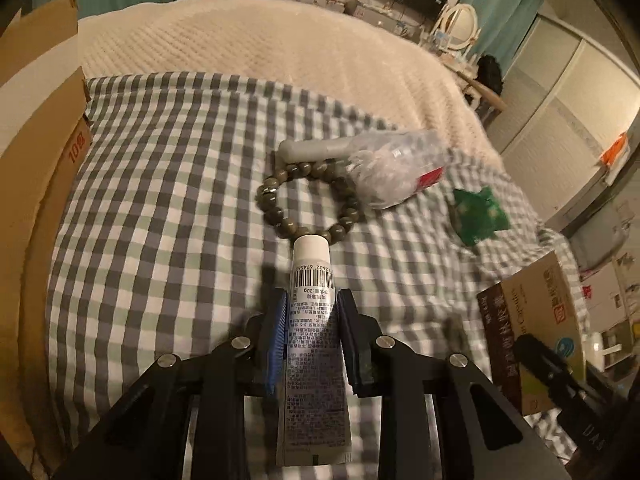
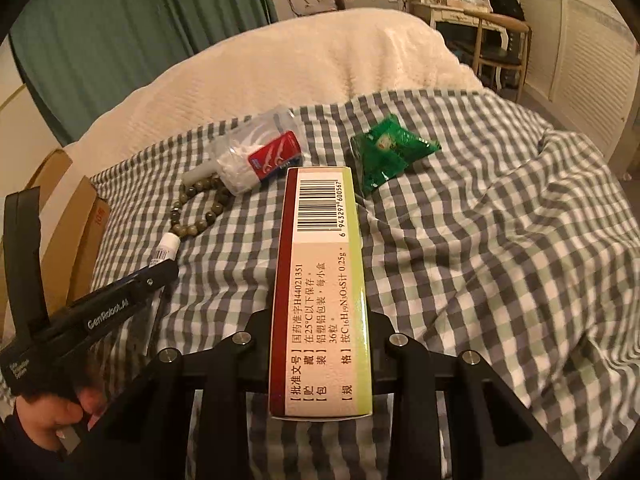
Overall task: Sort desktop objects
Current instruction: 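Carry the white tube and medicine box over the cardboard box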
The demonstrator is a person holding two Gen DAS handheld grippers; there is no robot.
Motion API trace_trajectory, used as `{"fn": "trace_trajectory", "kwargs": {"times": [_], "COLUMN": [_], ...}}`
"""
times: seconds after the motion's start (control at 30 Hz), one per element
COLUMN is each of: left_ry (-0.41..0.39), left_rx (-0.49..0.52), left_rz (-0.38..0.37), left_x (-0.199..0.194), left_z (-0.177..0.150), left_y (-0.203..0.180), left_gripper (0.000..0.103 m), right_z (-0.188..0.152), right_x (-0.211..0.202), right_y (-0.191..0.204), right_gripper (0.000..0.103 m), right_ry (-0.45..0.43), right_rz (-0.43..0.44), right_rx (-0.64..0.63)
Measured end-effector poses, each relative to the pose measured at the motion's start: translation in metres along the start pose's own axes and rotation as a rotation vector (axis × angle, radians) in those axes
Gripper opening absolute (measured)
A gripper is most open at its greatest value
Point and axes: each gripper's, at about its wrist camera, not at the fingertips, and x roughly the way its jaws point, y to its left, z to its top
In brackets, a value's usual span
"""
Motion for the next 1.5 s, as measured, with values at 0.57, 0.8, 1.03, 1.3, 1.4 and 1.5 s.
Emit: {"fn": "trace_trajectory", "kwargs": {"times": [0.57, 0.8, 1.03, 1.3, 1.4, 1.5], "left_ry": [-0.135, -0.197, -0.240, -0.227, -0.195, -0.166], "left_rx": [0.076, 0.087, 0.066, -0.016, -0.034, -0.044], "left_rz": [-0.033, 0.035, 0.155, 0.271, 0.300, 0.310], "left_x": [-0.129, -0.177, -0.204, -0.204, -0.191, -0.179], "left_z": [0.041, 0.076, 0.107, 0.120, 0.117, 0.114], "left_y": [-0.008, 0.029, 0.088, 0.176, 0.199, 0.210], "left_gripper": [0.025, 0.026, 0.026, 0.026, 0.026, 0.026], "right_z": [-0.009, 0.007, 0.025, 0.028, 0.025, 0.023], "right_x": [-0.098, -0.133, -0.145, -0.119, -0.104, -0.086], "right_y": [0.054, 0.119, 0.202, 0.281, 0.299, 0.311], "right_gripper": [0.029, 0.029, 0.028, 0.028, 0.029, 0.029], "right_ry": [-0.076, -0.122, -0.147, -0.120, -0.092, -0.068], "right_rz": [0.058, 0.159, 0.283, 0.403, 0.426, 0.423], "right_rx": [-0.091, -0.167, -0.246, -0.289, -0.301, -0.311]}}
